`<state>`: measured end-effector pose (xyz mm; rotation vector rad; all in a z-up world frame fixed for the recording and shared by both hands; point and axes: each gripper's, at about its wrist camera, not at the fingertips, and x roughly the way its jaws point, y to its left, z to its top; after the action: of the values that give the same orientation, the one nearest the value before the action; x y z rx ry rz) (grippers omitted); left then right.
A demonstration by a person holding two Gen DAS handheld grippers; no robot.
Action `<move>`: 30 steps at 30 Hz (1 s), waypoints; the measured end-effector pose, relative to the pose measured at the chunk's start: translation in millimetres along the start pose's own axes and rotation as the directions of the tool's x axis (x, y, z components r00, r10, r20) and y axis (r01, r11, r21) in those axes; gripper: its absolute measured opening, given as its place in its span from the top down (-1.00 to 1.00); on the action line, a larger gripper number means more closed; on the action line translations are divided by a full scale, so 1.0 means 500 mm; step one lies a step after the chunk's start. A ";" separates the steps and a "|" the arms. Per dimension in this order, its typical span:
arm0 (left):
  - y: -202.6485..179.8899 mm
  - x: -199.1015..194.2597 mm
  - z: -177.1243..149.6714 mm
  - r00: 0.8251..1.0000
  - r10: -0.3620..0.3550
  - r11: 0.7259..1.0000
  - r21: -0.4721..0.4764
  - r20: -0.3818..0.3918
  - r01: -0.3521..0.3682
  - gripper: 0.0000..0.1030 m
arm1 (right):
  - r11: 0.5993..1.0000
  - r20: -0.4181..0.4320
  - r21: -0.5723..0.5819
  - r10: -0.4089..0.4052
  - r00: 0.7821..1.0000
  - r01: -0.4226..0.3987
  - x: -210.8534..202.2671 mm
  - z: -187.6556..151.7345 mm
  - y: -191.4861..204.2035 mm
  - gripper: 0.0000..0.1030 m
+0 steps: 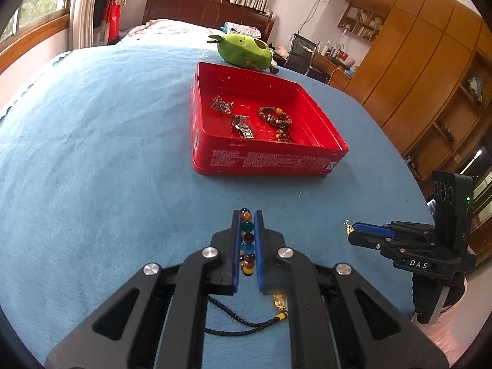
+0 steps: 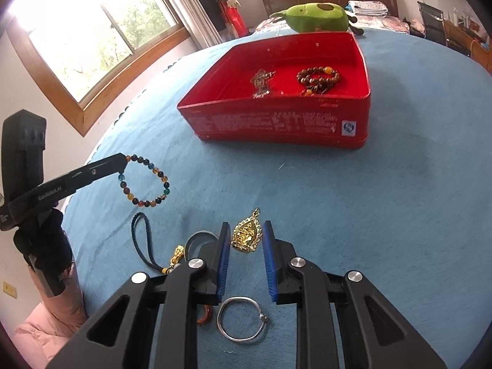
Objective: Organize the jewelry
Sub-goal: 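Close the right tool on the gold pendant while the left tool holds the bracelet, then carry bracelet and pendant into the red tin and open both tools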
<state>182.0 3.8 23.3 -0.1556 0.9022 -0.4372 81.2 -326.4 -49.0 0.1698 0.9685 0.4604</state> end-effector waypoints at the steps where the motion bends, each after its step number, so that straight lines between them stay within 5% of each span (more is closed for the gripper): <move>1: -0.002 -0.001 0.005 1.000 0.001 1.000 0.000 0.000 -0.001 0.88 | 1.000 0.003 -0.002 -0.004 1.000 0.004 -0.006 0.007 0.002 0.60; 17: -0.050 -0.020 0.169 0.996 -0.003 0.999 0.035 0.093 0.000 0.88 | 0.999 0.128 0.015 -0.039 0.991 0.038 -0.053 0.221 -0.002 0.60; 30: -0.037 0.208 0.305 0.999 0.033 0.999 0.014 0.009 -0.033 0.88 | 0.990 -0.008 0.099 -0.101 0.995 0.101 0.155 0.365 -0.082 0.60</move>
<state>352.5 -65.2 47.7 -0.1296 0.8916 -0.4120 281.2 -316.4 -18.5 0.2086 0.9990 0.3197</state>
